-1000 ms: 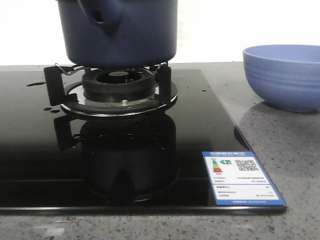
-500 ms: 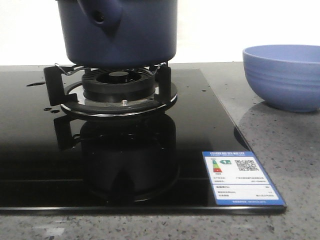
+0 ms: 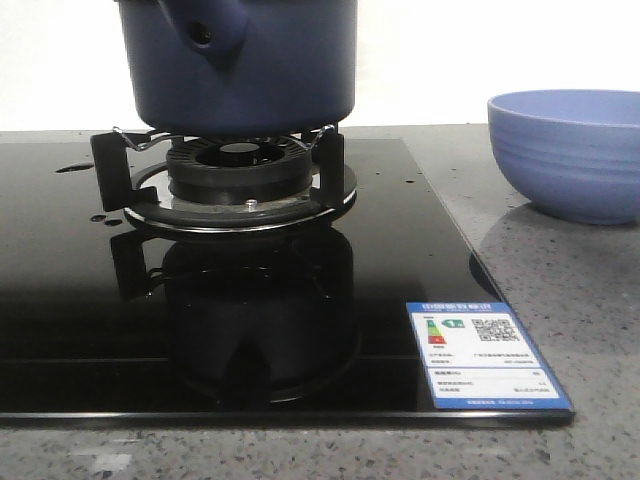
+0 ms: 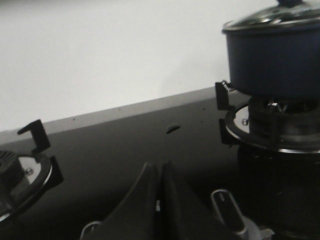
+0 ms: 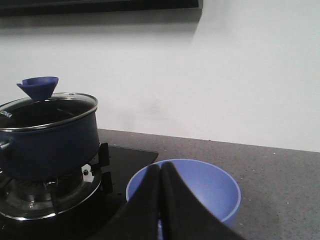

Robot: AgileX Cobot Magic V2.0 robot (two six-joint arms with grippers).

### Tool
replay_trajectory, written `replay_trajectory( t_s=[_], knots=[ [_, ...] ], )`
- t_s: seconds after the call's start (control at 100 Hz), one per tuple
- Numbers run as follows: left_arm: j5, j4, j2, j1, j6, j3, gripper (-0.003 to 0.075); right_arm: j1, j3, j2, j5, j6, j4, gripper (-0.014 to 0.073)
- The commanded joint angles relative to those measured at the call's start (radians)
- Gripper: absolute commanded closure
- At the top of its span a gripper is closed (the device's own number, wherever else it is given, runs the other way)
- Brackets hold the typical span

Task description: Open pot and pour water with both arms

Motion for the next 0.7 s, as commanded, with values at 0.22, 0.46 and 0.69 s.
replay_trajectory(
  t_s=[0.22,0.46,0.69],
  knots=[
    [-0.039,-0.074,-0.027,0.101,-0.033,0.086,0.0741,0.002,-0.023,0.010,-0.083,-0.011,0.006,0.0658],
    [0.152,-0.063,-0.027,0.101,-0.033,0.086,0.0741,0.002,-0.023,0.010,-0.083,-0.011,0.006,0.0659],
    [0.152,-0.063,-0.027,0.101,-0.033,0.086,0.0741,0.002,-0.023,0.010,-0.083,-0.011,0.006,0.0658]
  ],
)
